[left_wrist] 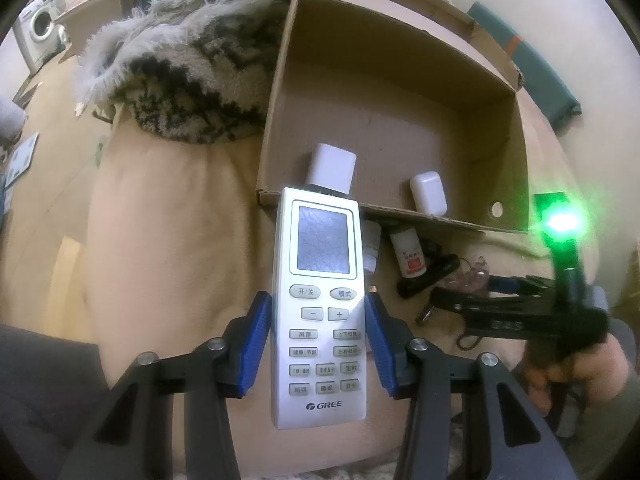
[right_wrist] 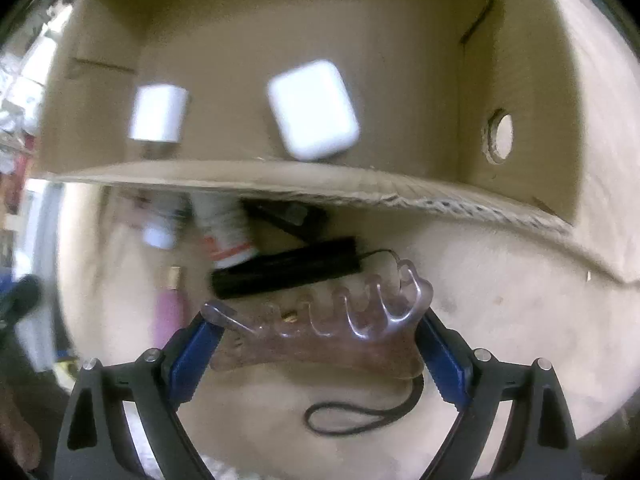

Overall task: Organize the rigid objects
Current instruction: 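Grasp the white GREE remote with the left gripper while the right grasps the pink comb, then lower the remote and comb into the box and open both grippers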

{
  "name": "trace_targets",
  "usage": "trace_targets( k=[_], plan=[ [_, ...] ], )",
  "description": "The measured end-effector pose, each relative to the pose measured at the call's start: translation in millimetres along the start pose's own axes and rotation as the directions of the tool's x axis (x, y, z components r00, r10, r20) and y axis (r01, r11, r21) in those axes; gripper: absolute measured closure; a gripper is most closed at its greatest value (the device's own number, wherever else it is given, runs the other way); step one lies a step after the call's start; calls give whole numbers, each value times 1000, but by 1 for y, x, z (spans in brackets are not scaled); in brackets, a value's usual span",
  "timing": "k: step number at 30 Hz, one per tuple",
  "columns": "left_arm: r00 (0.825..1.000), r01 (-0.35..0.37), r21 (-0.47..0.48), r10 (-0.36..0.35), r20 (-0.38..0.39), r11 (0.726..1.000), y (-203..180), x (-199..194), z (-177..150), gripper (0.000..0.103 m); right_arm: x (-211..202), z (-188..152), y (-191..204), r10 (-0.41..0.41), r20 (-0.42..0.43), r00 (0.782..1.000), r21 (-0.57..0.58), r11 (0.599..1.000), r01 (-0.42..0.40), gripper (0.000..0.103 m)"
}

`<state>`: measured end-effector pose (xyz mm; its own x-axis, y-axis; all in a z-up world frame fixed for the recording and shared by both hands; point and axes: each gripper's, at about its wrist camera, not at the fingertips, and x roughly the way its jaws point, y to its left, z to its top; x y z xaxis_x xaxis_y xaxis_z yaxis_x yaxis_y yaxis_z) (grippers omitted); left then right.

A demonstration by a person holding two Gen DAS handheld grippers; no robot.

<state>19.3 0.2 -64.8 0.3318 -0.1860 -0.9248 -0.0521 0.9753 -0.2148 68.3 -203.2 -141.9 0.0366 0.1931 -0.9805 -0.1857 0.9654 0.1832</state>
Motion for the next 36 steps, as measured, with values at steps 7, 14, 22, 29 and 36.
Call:
trace_targets(
  k=[7, 14, 22, 29, 36],
  plan=[
    [1000, -16, 19, 16, 24, 1000, -2, -5, -2, 60, -38, -17, 1, 186, 75, 980, 47, 981, -189, 4],
    [995, -24, 35, 20, 102, 999, -3, -24, -3, 60, -88, -36, 5, 349, 198, 916, -13, 935, -354, 4],
    [974, -16, 43, 6, 228, 999, -11, -61, 9, 60, -120, -28, 11, 355, 286, 890, -60, 934, -353, 4],
    [968, -20, 50, 7, 249, 999, -22, -63, 46, 60, -134, 4, 17, 327, 338, 882, -100, 945, -312, 4],
    [961, -22, 68, 3, 276, 997, -36, -47, 91, 60, -120, 35, 12, 268, 344, 900, -108, 963, -246, 4]
  ],
)
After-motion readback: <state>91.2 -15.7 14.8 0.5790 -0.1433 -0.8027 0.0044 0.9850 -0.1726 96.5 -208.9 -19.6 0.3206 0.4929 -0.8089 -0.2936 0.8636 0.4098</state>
